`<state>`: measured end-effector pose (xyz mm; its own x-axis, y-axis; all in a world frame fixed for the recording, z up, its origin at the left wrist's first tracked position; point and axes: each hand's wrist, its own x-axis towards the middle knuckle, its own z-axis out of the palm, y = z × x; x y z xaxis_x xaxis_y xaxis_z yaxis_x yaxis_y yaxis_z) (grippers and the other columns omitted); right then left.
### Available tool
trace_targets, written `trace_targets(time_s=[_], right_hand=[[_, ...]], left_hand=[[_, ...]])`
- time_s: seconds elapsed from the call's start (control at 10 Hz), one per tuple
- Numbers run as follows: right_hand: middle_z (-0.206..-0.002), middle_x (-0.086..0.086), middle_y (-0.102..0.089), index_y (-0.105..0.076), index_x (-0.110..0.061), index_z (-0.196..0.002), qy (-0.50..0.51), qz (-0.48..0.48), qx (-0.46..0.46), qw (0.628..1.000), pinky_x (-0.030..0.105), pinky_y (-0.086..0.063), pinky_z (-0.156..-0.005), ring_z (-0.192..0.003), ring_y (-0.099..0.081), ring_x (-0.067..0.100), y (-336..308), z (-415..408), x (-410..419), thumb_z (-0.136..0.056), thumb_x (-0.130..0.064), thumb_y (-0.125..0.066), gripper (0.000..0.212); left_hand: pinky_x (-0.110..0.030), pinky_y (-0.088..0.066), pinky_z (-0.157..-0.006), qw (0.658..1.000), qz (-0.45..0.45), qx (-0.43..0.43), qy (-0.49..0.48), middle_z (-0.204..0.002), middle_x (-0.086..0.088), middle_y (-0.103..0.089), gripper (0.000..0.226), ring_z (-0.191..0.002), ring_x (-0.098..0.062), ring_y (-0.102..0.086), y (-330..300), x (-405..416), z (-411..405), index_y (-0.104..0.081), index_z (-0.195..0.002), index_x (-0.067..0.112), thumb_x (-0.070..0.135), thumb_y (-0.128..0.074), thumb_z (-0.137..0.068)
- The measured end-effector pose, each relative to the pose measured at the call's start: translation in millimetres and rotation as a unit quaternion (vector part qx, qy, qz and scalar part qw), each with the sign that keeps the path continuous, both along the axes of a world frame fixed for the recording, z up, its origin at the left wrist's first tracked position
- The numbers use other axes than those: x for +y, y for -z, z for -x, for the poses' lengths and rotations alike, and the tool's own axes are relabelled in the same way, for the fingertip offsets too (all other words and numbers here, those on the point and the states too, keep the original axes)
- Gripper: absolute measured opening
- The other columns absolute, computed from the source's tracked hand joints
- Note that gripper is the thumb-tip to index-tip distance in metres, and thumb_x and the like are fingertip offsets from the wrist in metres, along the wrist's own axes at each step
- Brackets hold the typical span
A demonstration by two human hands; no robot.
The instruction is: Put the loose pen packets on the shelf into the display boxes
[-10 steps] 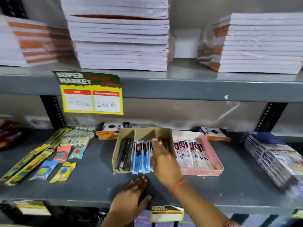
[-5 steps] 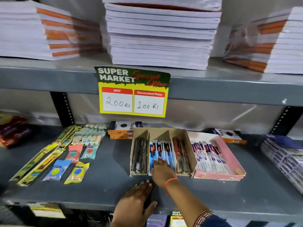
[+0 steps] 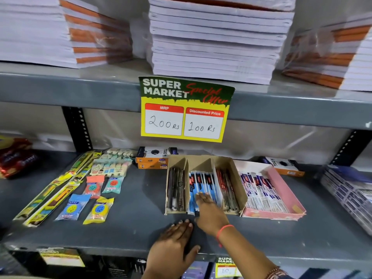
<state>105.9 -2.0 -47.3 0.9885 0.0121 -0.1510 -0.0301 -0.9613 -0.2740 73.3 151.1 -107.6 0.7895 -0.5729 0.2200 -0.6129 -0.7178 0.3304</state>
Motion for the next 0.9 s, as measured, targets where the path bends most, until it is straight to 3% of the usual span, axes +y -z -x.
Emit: trace_targets(time_s=[0.2,0.3,0.4,0.5,0.6,0.7,0.8,0.9], right_hand=[[-0.159,0.009,-0.017,-0.019,-0.009,-0.149,0.024,0.004,-0.016,1.0,0.034,-0.018,-0.12,-0.149,-0.01,0.024,3.1,-8.5,7.2,-0.095,-0.02,-0.049,0.063],[-0.158,0.01,-0.02,-0.023,-0.009,-0.148,0.049,-0.006,-0.021,0.999,0.036,-0.024,-0.118,-0.148,-0.015,0.024,2.7,-4.1,3.9,-0.093,-0.017,-0.05,0.062],[-0.158,0.013,-0.02,-0.02,-0.005,-0.149,0.058,0.009,-0.025,0.998,0.035,-0.026,-0.118,-0.148,-0.015,0.025,3.9,-0.1,-0.3,-0.092,0.0,-0.04,0.061],[-0.156,0.014,-0.024,-0.022,-0.005,-0.148,0.068,-0.005,-0.038,0.997,0.036,-0.03,-0.116,-0.146,-0.021,0.026,2.1,3.5,0.5,-0.09,0.006,-0.036,0.06],[-0.155,0.011,-0.028,-0.025,-0.008,-0.147,0.068,-0.051,-0.058,0.995,0.032,-0.028,-0.116,-0.145,-0.024,0.024,-1.0,20.0,-3.5,-0.094,-0.004,-0.041,0.056],[-0.159,0.004,-0.019,-0.025,-0.013,-0.148,0.063,-0.07,-0.086,0.992,0.033,-0.032,-0.113,-0.145,-0.027,0.022,-7.2,54.6,-23.2,-0.097,-0.014,-0.04,0.053],[-0.158,-0.002,-0.025,-0.03,-0.018,-0.147,0.078,-0.066,-0.148,0.984,0.036,-0.044,-0.102,-0.137,-0.042,0.024,-19.0,92.5,-46.5,-0.097,-0.019,-0.04,0.051],[-0.141,0.01,-0.052,-0.054,-0.005,-0.132,0.08,-0.033,-0.262,0.961,0.037,-0.048,-0.1,-0.125,-0.056,0.028,-30.3,120.6,-73.0,-0.089,-0.022,-0.038,0.049]], left_hand=[[-0.028,-0.049,-0.084,0.999,-0.016,0.036,-0.007,-0.112,0.003,-0.068,0.072,-0.101,-0.01,-0.063,2.7,0.3,-1.6,-0.069,-0.11,0.018,0.06,-0.014,-0.092],[-0.026,-0.049,-0.084,0.999,-0.017,0.051,-0.006,-0.112,0.004,-0.067,0.072,-0.101,-0.009,-0.062,3.8,1.7,-1.6,-0.069,-0.11,0.018,0.06,-0.013,-0.092],[-0.027,-0.043,-0.092,0.999,-0.025,0.017,-0.023,-0.123,0.007,-0.06,0.074,-0.109,-0.011,-0.058,-5.1,-2.1,1.7,-0.064,-0.117,0.017,0.06,-0.009,-0.093],[-0.019,-0.001,-0.106,0.998,-0.058,-0.023,-0.01,-0.15,0.01,-0.02,0.065,-0.137,-0.009,-0.017,-11.9,-7.3,6.0,-0.024,-0.145,0.017,0.057,-0.019,-0.094],[-0.021,0.006,-0.105,0.997,-0.076,-0.014,-0.032,-0.153,0.003,-0.014,0.065,-0.139,-0.013,-0.012,-10.5,-5.2,13.8,-0.02,-0.146,0.014,0.055,-0.019,-0.095],[-0.026,-0.023,-0.104,0.992,-0.119,0.015,-0.041,-0.129,-0.001,-0.055,0.075,-0.117,-0.012,-0.053,-15.9,-6.4,32.2,-0.062,-0.121,0.014,0.053,-0.003,-0.096],[-0.027,-0.017,-0.108,0.994,-0.092,-0.041,-0.048,-0.142,-0.005,-0.038,0.075,-0.128,-0.008,-0.036,-41.1,-27.8,56.7,-0.047,-0.133,0.009,0.049,0.004,-0.095],[-0.025,0.008,-0.112,0.989,-0.074,-0.117,-0.05,-0.15,-0.006,-0.005,0.066,-0.137,-0.011,-0.006,-64.5,-57.7,70.3,-0.013,-0.144,0.006,0.049,-0.002,-0.096]])
